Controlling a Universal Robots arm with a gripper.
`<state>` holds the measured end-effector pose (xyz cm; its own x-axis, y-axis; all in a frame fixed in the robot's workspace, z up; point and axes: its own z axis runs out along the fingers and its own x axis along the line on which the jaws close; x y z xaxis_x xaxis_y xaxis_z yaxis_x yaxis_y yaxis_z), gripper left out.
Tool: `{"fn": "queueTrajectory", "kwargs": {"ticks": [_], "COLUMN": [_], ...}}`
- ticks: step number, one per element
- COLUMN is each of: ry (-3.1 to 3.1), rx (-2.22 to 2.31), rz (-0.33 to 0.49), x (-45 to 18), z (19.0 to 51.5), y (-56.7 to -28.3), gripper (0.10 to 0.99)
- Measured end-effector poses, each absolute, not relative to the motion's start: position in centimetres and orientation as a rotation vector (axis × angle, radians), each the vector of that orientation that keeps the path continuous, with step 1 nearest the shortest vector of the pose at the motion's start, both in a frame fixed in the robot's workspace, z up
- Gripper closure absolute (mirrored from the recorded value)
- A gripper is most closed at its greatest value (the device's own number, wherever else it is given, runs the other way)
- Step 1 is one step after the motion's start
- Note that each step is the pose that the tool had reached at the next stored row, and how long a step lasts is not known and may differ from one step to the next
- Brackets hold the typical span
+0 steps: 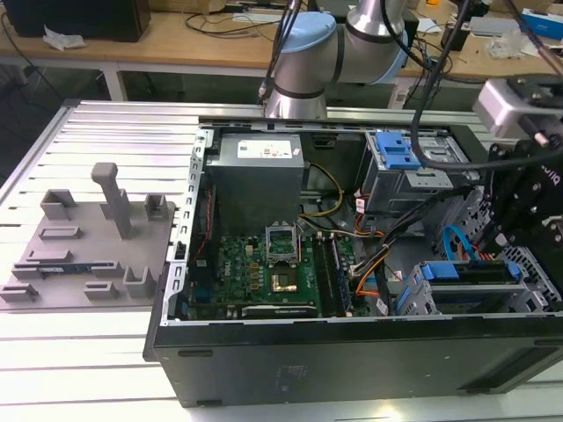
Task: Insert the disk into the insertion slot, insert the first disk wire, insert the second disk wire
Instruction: 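Insert the second disk wire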
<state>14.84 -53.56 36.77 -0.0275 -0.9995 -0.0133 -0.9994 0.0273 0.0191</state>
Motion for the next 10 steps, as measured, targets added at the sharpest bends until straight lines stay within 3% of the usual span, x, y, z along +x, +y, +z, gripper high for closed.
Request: {"fn": "queueTrajectory", "kwargs": {"ticks": [1, 10], "ry": [-2.249, -2.249], "rx": [2.188, 2.188], "rz": [-0.036, -0.036], "x": [14.83, 14.84], "z": [37.44, 37.76], "y": [-53.52, -53.49], "gripper": [0.98, 0.98]}}
